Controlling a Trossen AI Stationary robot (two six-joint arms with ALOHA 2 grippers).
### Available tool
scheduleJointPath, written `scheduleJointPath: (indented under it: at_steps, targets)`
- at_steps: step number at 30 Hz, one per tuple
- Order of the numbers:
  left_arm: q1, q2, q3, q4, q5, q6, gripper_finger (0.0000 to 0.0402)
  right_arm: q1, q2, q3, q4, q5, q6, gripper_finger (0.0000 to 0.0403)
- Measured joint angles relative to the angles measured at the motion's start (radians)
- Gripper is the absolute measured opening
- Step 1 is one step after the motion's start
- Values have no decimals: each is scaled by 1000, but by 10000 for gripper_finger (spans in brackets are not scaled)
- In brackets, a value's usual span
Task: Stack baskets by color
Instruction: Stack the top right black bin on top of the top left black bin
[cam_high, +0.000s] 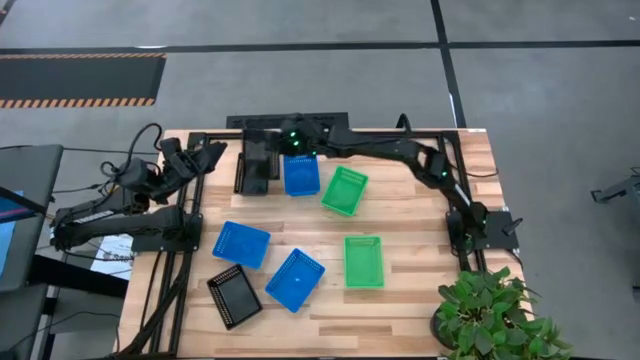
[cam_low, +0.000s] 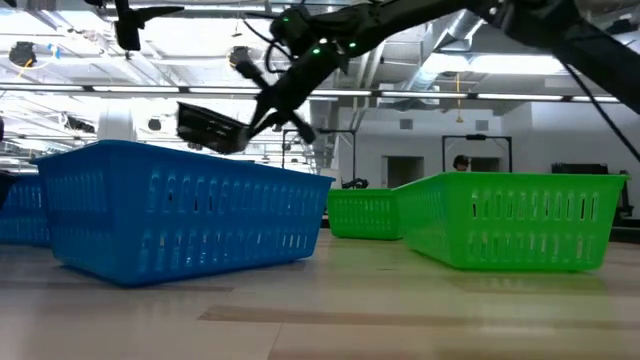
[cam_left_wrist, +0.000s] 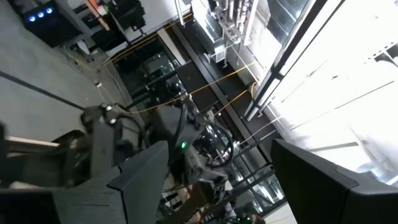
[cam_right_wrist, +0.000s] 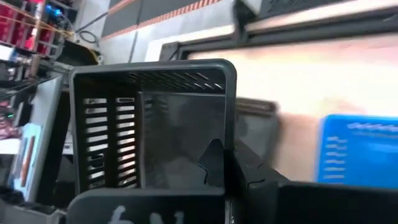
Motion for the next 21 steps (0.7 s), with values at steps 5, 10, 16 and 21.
scheduleJointPath:
  at_steps: [5,10,16,21]
  targets:
    - [0,0,0,1,0,0,274,36,93,74,12,-1,70,15]
    - [0,0,0,1,0,0,274,45,167,145,26,0,104,11]
    - [0,0,0,0,0,0,274,40,184,165,19,63,108,16]
    - [0,0,0,0,0,0,274,30,184,165,-27,79,98,12]
